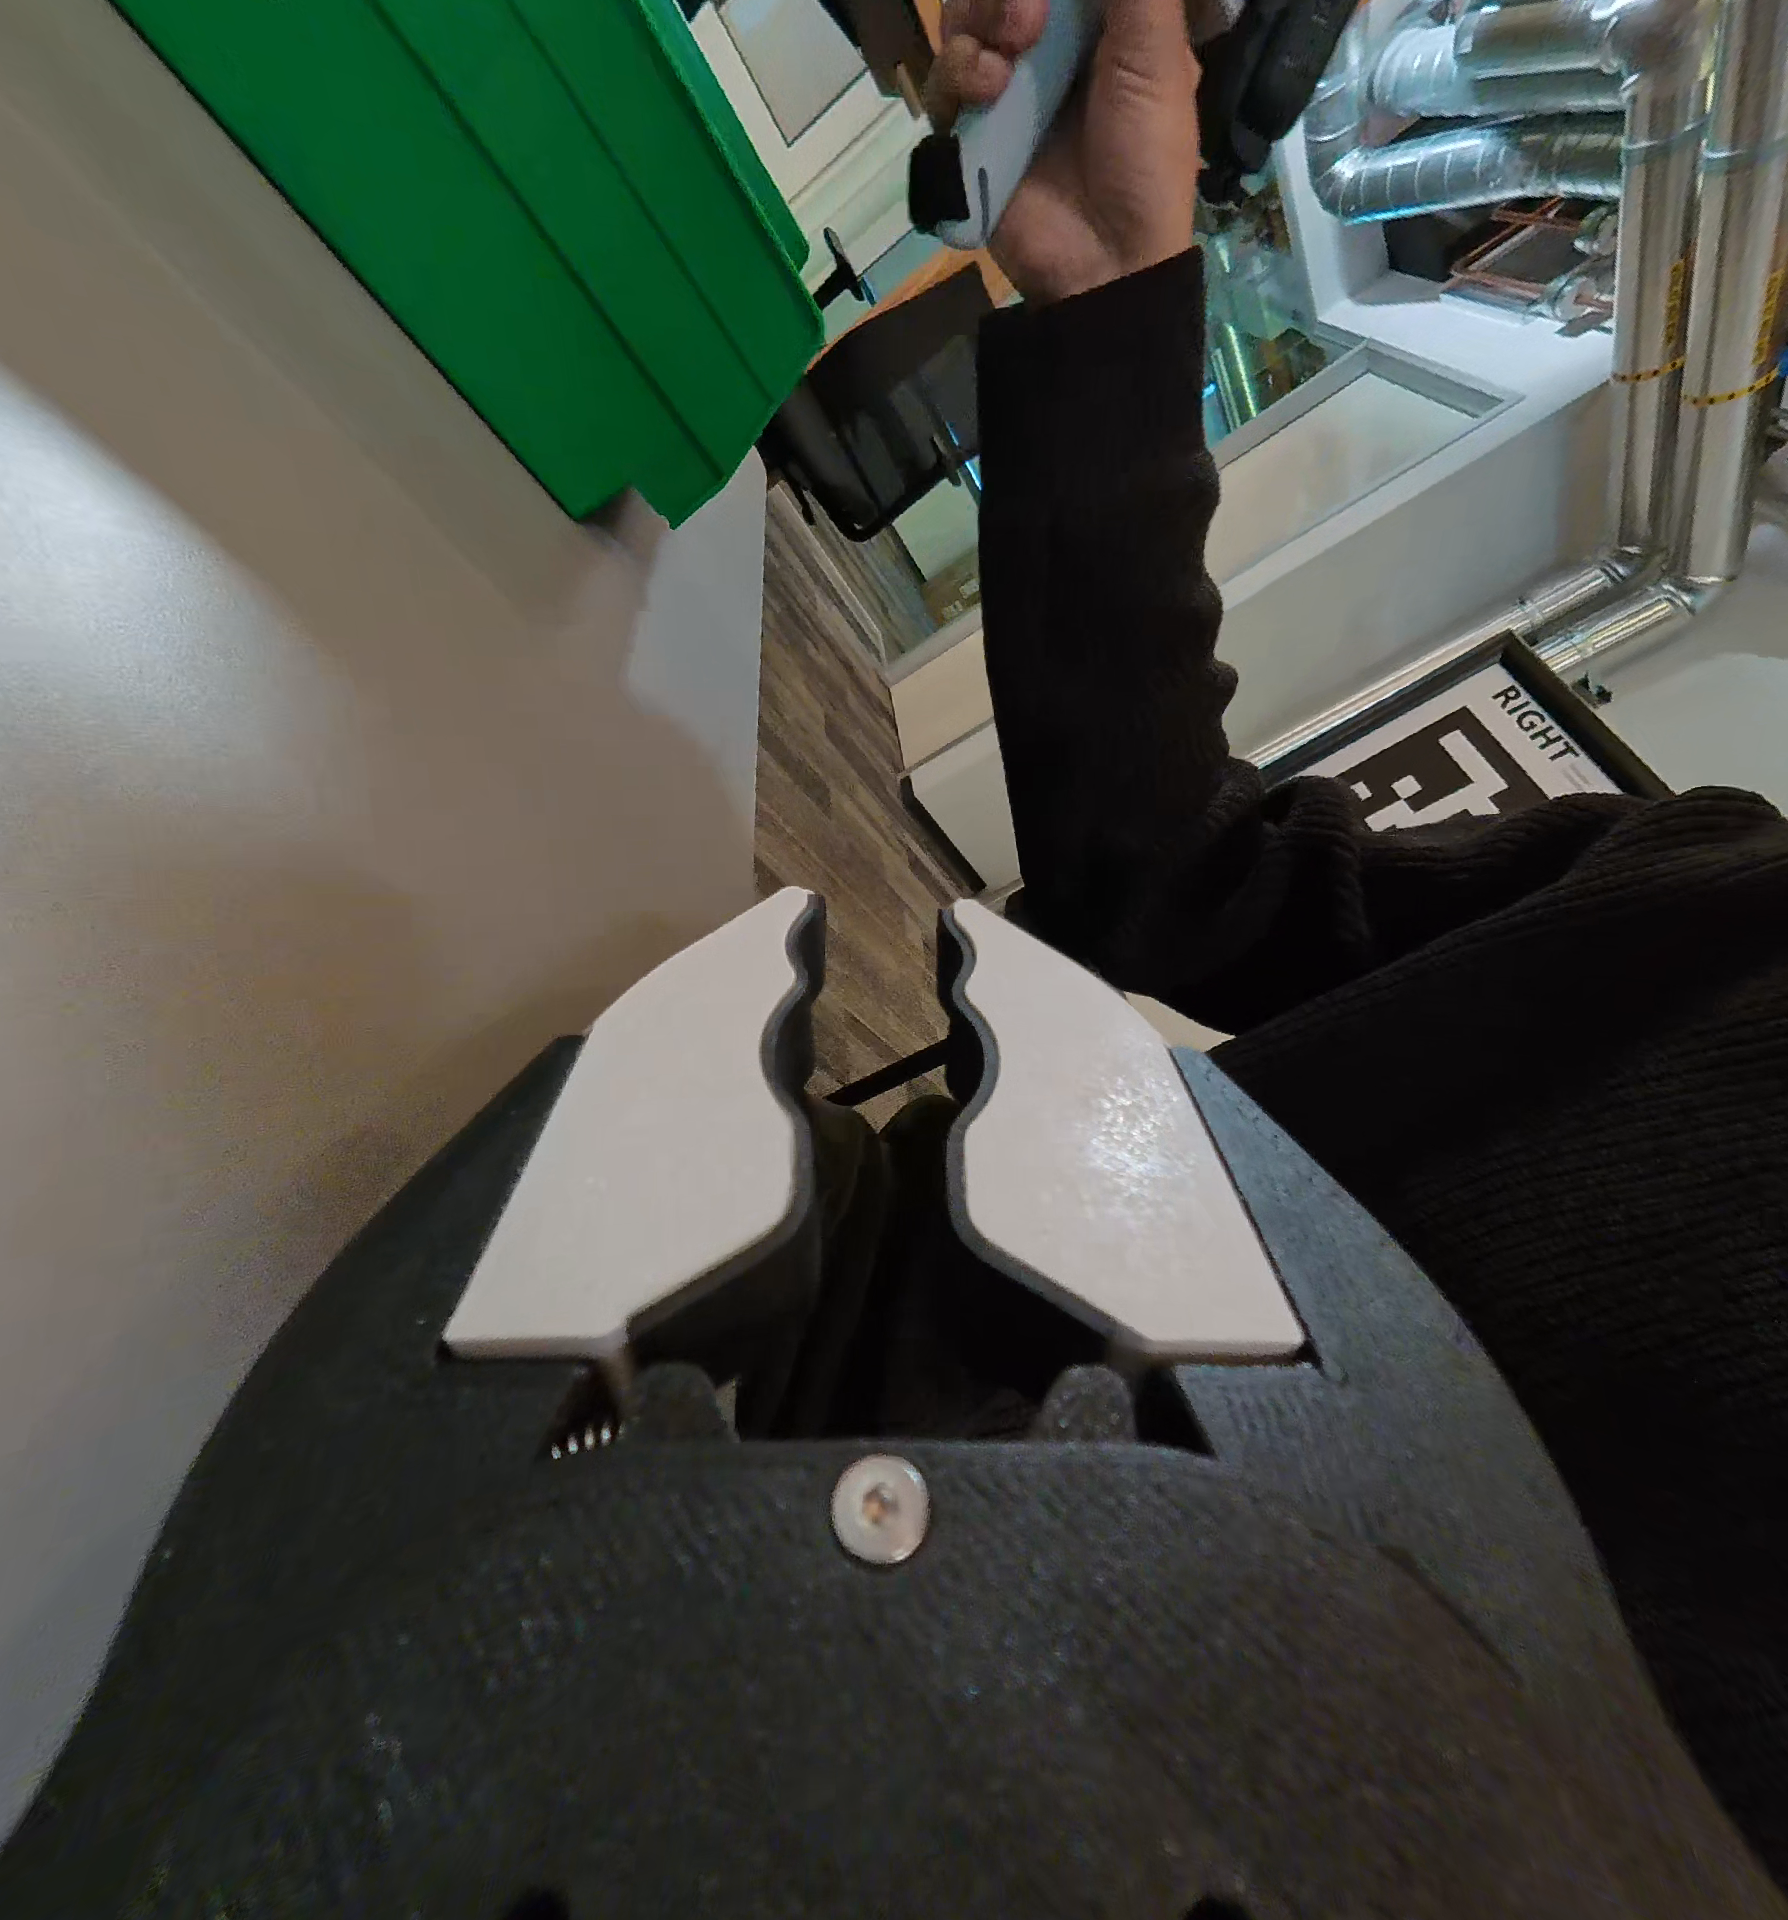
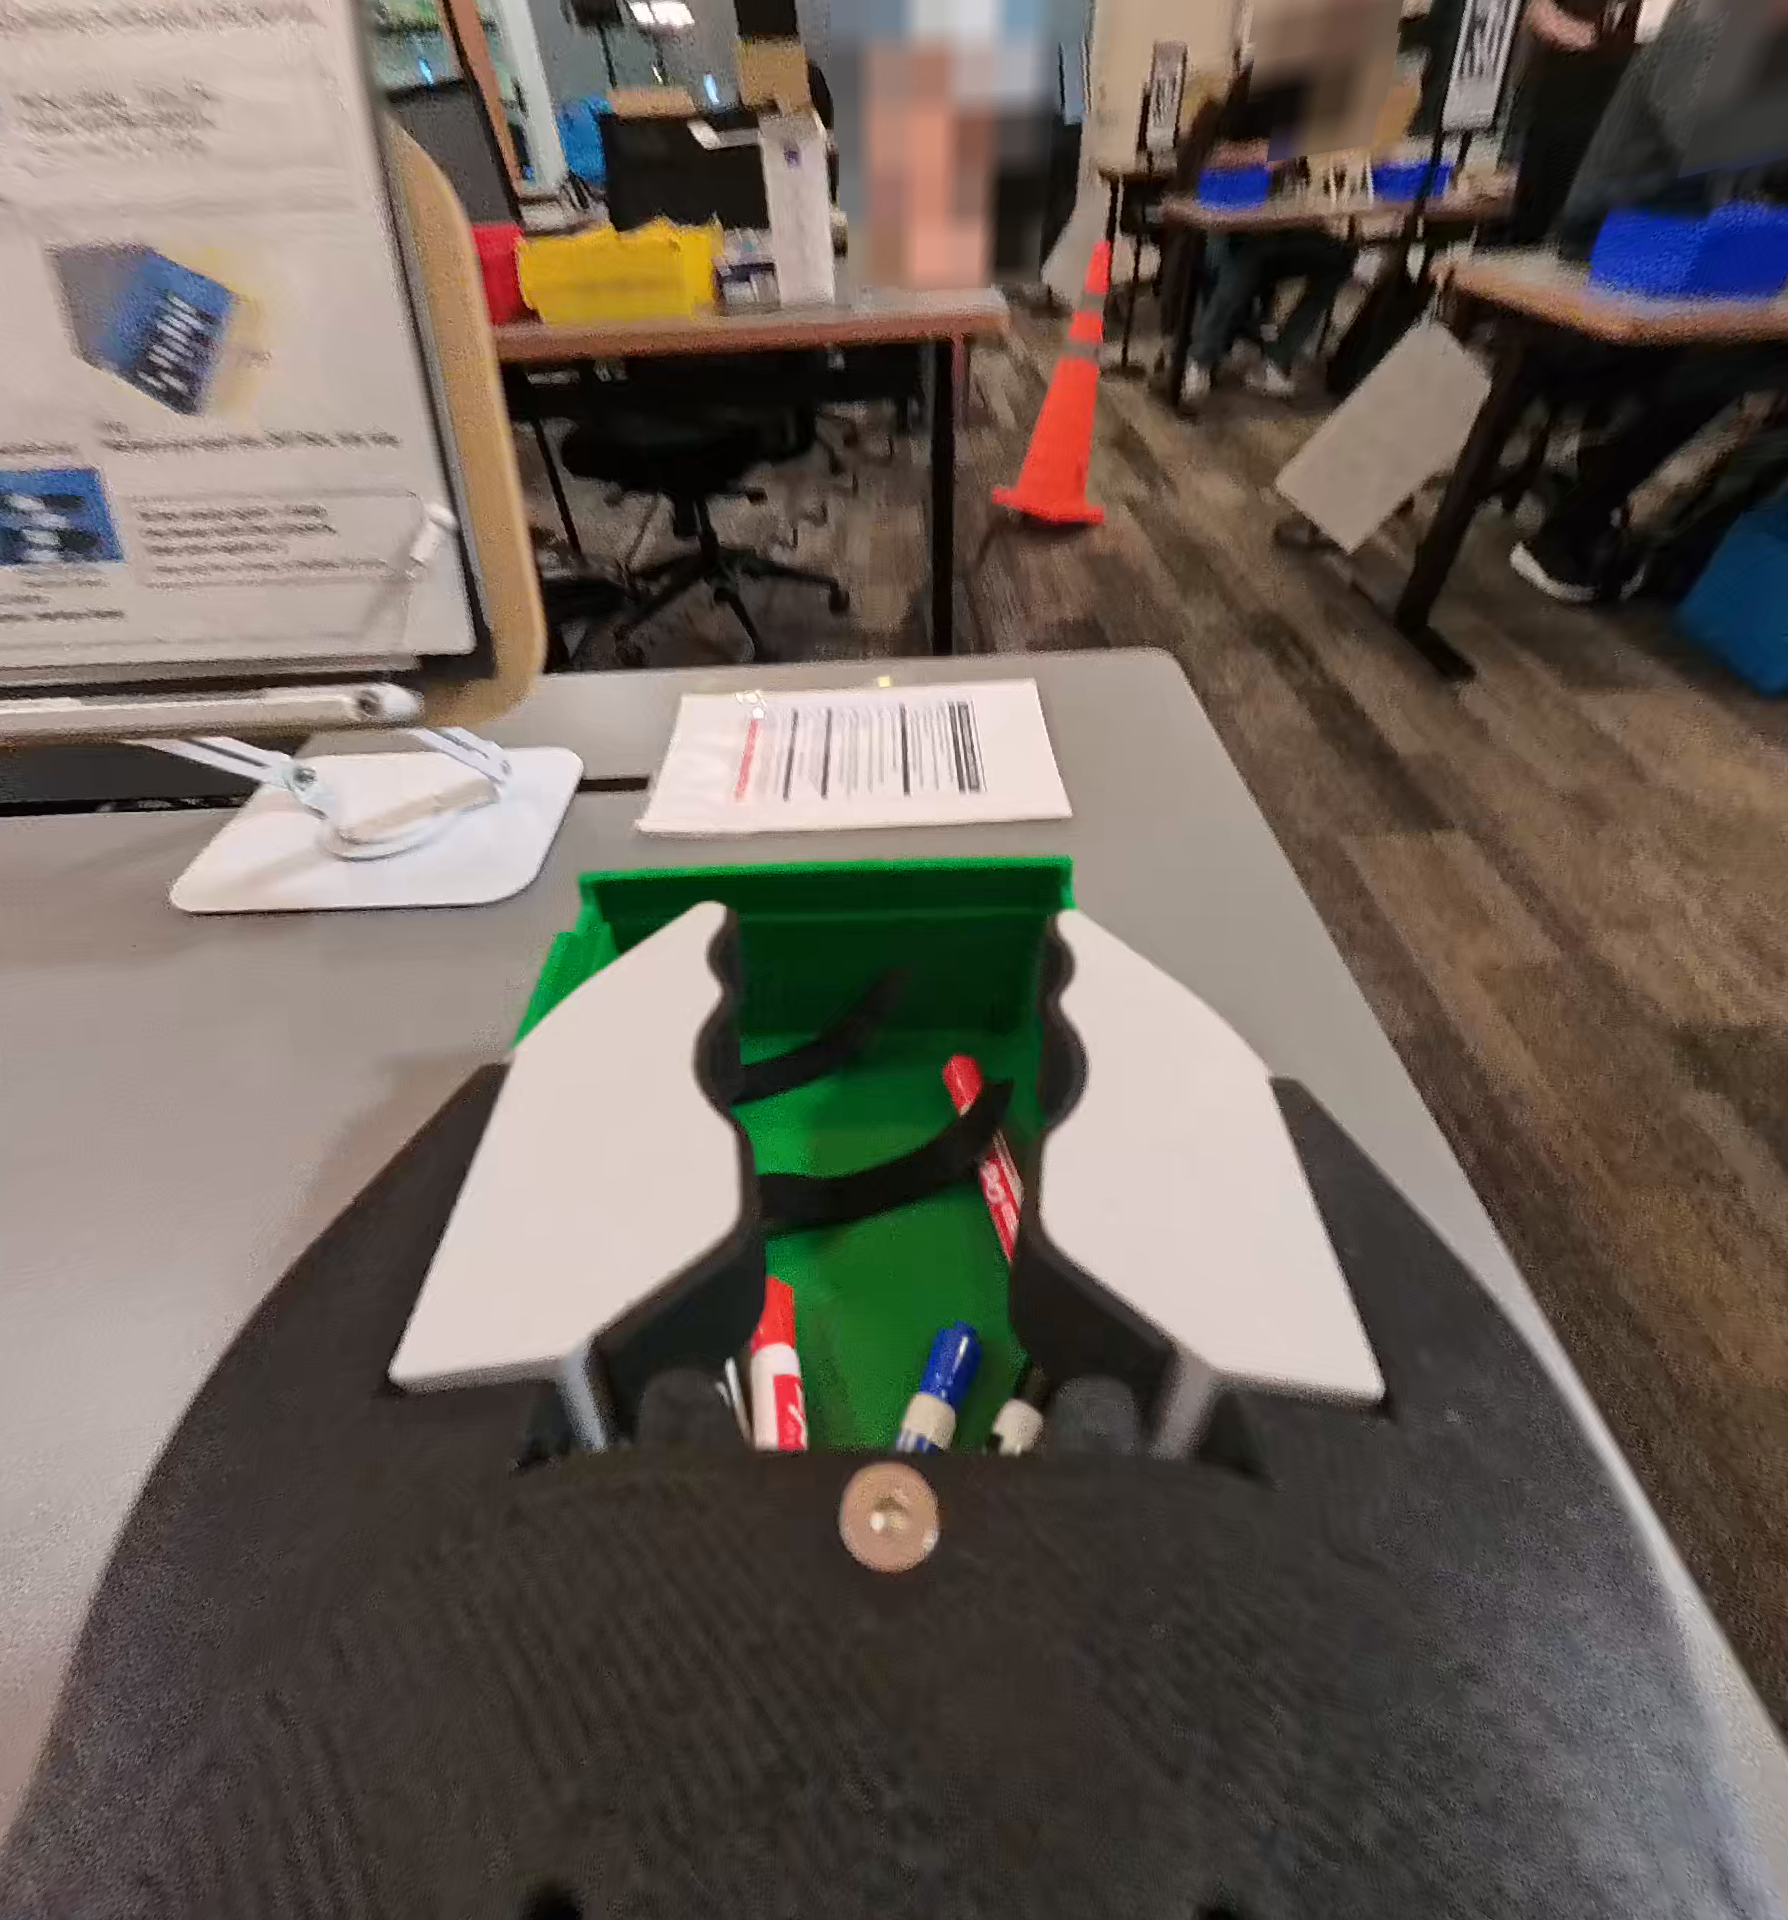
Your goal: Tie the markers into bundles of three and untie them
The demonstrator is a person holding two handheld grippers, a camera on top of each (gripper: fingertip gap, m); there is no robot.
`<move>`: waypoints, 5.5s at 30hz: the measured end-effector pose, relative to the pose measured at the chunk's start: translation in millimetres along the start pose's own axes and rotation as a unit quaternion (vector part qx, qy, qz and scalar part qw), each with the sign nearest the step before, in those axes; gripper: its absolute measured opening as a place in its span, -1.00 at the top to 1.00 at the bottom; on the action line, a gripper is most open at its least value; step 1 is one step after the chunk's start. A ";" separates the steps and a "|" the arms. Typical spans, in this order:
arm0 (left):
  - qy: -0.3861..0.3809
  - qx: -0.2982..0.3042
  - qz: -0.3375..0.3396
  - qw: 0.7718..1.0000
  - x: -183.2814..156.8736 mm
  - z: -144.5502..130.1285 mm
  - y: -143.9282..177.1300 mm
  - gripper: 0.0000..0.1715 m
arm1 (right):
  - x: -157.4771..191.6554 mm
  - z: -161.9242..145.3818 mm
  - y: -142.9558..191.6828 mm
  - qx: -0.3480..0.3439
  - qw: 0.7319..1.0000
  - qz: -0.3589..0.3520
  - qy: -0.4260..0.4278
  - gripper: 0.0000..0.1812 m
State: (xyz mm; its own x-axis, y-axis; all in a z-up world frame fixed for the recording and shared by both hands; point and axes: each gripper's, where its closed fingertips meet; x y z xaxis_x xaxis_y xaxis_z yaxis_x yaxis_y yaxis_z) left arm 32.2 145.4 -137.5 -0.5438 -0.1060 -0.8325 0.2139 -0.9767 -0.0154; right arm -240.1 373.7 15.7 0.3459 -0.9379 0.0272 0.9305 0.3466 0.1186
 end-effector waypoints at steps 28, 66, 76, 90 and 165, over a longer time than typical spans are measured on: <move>-0.193 0.018 0.143 0.971 18.3 0.7 0.8 0.42 | 21.2 -187.9 46.5 0.457 0.861 0.105 0.198 1.00; -0.195 0.017 0.137 0.971 17.2 1.1 0.6 0.43 | 25.9 -137.3 16.4 0.335 0.899 0.063 0.275 0.90; -0.395 -0.108 0.227 0.884 -14.3 52.8 26.3 0.32 | 126.8 -20.5 20.2 0.061 0.964 0.139 0.221 0.77; -0.386 -0.288 0.541 0.690 -43.6 177.9 235.6 0.11 | 179.7 32.4 43.7 -0.077 0.965 0.185 0.170 0.78; -0.495 0.219 0.349 0.765 17.7 44.3 82.0 0.93 | 275.6 -163.5 144.7 0.038 0.922 0.378 0.076 0.86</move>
State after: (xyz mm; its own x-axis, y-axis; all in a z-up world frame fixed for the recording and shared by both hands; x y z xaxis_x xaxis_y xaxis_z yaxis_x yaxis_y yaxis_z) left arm 4.2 55.1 -129.0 -0.8158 -0.5078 0.2769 0.5579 -0.5645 0.6084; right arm 9.7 168.0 -122.0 0.9100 -0.4144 -0.0084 0.4082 0.8925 0.1917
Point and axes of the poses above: each gripper's, where its closed fingertips meet, y back along the fingers, z out of its top, x = y × z across the jaws, and after that the axes turned 6 degrees about -x, right-handed
